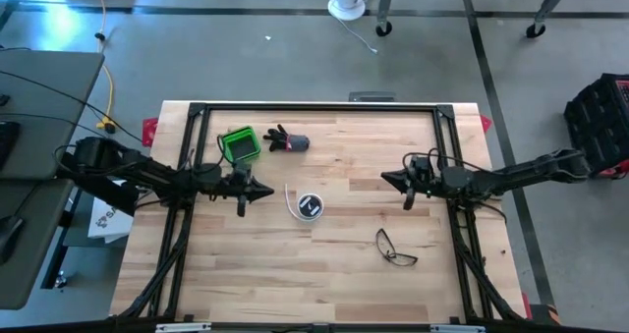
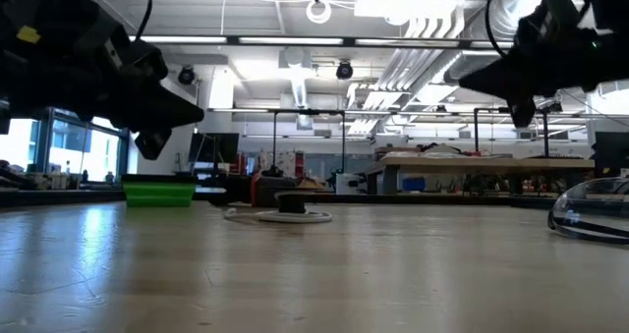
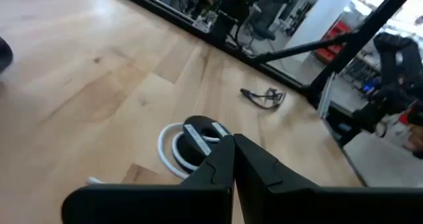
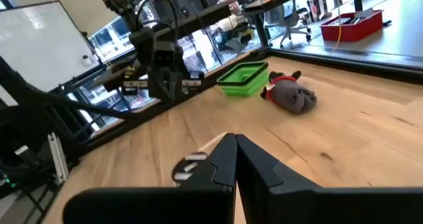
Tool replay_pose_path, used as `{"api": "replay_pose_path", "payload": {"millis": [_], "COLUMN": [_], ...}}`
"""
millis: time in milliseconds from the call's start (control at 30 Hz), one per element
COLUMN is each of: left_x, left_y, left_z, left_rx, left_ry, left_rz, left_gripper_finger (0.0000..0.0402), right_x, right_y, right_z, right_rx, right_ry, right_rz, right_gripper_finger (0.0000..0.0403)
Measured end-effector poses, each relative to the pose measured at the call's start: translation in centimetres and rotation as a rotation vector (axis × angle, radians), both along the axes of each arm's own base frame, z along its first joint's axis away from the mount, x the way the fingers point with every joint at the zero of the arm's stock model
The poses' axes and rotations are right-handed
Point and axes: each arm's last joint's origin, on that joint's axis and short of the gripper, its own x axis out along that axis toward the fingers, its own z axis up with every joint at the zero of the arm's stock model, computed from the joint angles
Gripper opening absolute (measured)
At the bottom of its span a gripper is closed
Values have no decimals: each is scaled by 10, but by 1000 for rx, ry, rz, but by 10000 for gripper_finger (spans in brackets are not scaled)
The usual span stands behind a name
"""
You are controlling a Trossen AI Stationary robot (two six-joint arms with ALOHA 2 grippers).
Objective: Coil cords
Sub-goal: Return to Home Position
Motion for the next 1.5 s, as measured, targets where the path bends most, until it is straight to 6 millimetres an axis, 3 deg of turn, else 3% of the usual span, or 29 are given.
{"api": "replay_pose_path", "payload": {"millis": [200, 467, 633, 900, 1100, 1500], "left_x": [-1, 0, 0, -3, -10, -35], "left_y": [0, 2, 2, 1, 1, 0], "left_z": [-11, -14, -14, -13, 3, 48], "left_rx": [54, -123, -133, -133, -133, -132], "left_ry": [99, 130, 136, 135, 67, -262], "left_rz": [-10, 80, 82, 83, 79, 59], "left_gripper_finger": [0, 0, 1, 1, 1, 1], "right_x": [-11, -16, -21, -20, -21, -32], "right_y": [-1, -2, -2, -3, -2, -4], "right_z": [-27, -46, -56, -56, -54, -21], "right_rx": [-14, -128, -141, -137, -135, -100], "right_ry": [116, 368, 480, 476, 466, 123], "right_rz": [4, 37, 43, 42, 44, 29], "right_gripper_finger": [0, 0, 0, 0, 0, 0]}}
